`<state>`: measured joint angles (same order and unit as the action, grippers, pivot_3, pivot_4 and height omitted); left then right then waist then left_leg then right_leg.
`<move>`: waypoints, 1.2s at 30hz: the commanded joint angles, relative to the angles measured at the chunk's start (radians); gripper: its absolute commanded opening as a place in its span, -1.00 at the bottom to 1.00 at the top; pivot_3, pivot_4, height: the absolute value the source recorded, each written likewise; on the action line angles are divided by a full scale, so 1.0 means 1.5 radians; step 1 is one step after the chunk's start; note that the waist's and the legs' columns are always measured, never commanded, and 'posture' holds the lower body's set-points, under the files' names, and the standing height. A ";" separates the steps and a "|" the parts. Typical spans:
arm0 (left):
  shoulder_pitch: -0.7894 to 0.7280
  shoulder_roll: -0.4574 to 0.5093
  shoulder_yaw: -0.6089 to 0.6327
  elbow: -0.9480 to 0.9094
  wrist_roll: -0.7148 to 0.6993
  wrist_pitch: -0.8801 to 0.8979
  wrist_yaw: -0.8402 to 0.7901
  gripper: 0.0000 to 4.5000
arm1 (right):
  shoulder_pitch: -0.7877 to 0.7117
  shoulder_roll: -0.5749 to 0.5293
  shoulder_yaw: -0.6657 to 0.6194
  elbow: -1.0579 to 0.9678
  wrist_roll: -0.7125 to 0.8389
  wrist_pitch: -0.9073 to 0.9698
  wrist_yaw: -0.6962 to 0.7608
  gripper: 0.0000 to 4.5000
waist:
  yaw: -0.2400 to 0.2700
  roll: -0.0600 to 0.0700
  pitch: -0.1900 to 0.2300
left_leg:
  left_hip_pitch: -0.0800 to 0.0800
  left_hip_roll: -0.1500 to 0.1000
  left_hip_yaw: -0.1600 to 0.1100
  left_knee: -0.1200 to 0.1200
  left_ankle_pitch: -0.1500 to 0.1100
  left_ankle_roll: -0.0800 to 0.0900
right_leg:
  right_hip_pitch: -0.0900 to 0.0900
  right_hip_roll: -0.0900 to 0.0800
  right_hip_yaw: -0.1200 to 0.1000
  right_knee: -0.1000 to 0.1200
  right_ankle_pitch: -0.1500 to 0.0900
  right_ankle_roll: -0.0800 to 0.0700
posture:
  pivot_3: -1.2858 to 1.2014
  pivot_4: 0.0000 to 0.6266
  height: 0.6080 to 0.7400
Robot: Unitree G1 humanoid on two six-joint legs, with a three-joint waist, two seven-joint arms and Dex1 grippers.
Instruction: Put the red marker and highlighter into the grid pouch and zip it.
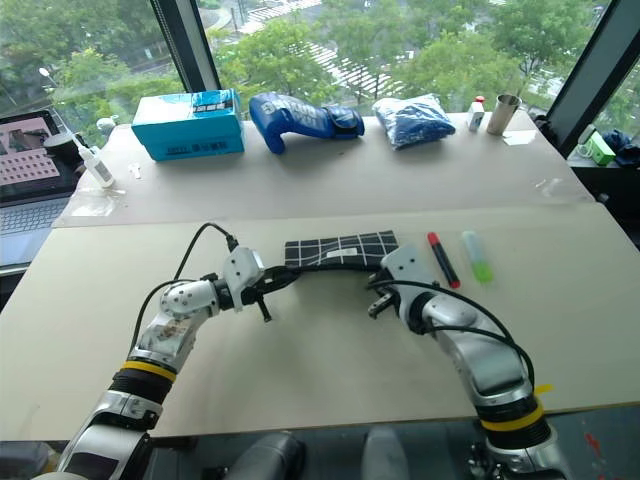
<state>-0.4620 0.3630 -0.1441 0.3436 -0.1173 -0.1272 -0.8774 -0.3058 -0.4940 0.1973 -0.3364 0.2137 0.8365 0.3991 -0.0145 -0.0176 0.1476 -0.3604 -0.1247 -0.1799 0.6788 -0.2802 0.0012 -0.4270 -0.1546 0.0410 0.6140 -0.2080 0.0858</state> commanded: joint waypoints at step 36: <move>-0.018 -0.013 -0.010 -0.007 0.000 0.000 -0.009 -1.00 | -0.156 0.109 0.040 0.077 0.020 0.070 0.073 -0.46 | -0.002 0.000 0.000 | -0.006 0.000 -0.002 0.001 0.002 -0.004 | -0.008 0.000 0.000 0.007 0.001 -0.001 | 0.03 -0.52 1.00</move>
<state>-0.4748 0.3436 -0.1611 0.3627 -0.1169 -0.1269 -0.8915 -0.5350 -0.3266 0.3147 -0.2139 0.2486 0.9652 0.5248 -0.0178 -0.0174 0.1474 -0.3689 -0.1247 -0.1828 0.6796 -0.2770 -0.0042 -0.4395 -0.1548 0.0411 0.6242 -0.2067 0.0840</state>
